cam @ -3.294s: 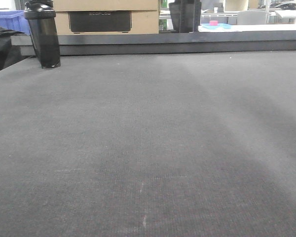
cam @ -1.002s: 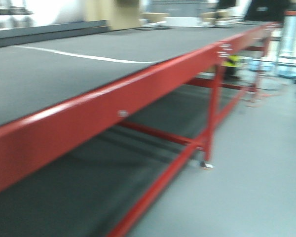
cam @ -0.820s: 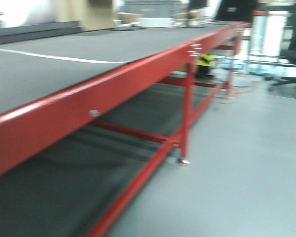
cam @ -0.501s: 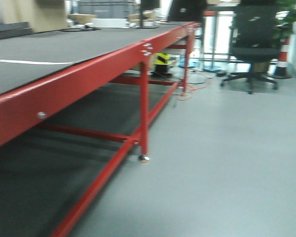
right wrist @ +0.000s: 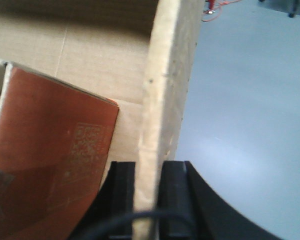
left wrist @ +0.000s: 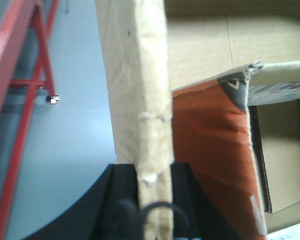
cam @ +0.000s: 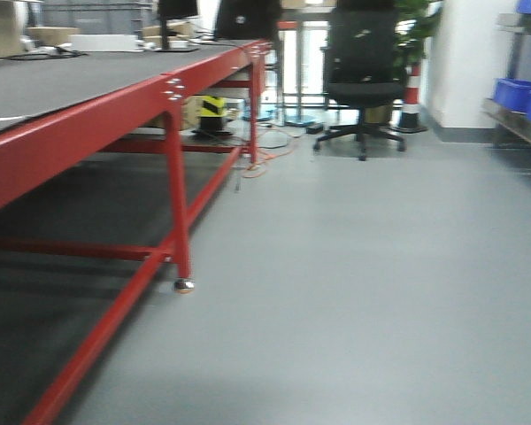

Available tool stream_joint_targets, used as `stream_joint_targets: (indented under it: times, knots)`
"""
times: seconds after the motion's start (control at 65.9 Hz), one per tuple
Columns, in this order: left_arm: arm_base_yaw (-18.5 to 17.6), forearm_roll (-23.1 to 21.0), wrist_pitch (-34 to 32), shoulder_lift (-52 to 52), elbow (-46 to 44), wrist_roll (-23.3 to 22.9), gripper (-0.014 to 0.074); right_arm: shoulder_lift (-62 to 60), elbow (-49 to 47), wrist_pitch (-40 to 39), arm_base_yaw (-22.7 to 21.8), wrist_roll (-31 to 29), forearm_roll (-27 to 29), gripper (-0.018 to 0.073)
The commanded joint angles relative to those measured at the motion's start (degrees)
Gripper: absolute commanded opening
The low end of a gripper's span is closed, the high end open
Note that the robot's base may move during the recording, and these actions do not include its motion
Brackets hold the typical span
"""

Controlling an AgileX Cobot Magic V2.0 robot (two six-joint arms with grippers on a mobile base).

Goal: Stack two boxes on right shelf middle
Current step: 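Carry the boxes in both grippers past the red workbench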

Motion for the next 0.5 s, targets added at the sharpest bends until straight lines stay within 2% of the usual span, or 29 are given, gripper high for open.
stream_joint_targets:
  times: [0.0, 0.486]
  knots:
    - [0.39, -0.2, -2.25, -0.96, -0.59, 0.17, -0.0111, -0.73, -0.72, -3.49, -0.33, -0.6, -1.43, -0.0154]
    - [0.39, -0.2, -2.25, -0.96, -0.59, 0.17, -0.0111, -0.73, -0.72, -3.49, -0.33, -0.6, -1.43, -0.0154]
